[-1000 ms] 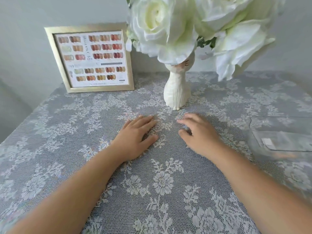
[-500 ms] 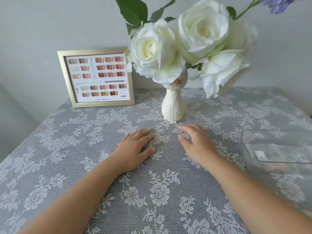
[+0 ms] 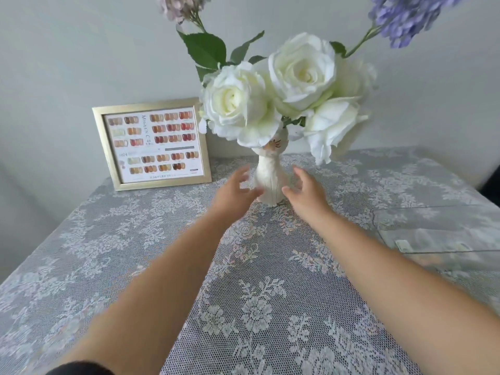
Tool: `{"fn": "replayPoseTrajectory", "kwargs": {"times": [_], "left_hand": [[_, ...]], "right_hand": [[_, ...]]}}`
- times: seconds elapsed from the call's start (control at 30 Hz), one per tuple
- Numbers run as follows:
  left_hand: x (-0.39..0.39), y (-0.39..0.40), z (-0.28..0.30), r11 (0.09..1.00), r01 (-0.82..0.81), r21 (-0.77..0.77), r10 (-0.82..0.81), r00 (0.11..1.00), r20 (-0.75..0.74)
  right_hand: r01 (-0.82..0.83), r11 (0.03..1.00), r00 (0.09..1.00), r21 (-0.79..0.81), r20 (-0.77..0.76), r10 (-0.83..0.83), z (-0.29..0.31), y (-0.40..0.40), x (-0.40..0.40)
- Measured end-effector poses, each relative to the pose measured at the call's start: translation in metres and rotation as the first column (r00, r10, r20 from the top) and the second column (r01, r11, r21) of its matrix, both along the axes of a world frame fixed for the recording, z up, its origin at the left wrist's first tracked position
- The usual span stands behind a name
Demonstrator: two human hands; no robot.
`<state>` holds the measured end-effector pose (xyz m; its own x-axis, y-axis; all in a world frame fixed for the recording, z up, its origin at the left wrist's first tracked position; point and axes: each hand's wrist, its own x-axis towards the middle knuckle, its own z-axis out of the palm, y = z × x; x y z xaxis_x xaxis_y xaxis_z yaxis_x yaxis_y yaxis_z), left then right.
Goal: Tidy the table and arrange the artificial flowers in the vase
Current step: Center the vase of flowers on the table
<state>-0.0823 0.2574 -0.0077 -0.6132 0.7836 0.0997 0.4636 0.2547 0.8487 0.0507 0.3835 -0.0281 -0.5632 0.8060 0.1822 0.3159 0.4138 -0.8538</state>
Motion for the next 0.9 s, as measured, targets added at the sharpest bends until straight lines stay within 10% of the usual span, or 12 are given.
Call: {"fn": "replayPoseTrajectory", "kwargs": {"times": [0.9], "left_hand": [[-0.042, 0.067, -0.016, 0.995, 0.002, 0.103, -0.01, 0.997, 0.075]], "right_hand": [[0.039, 0.998, 0.999, -0.043, 0.029, -0.038, -0.013, 0.043, -0.064]]}}
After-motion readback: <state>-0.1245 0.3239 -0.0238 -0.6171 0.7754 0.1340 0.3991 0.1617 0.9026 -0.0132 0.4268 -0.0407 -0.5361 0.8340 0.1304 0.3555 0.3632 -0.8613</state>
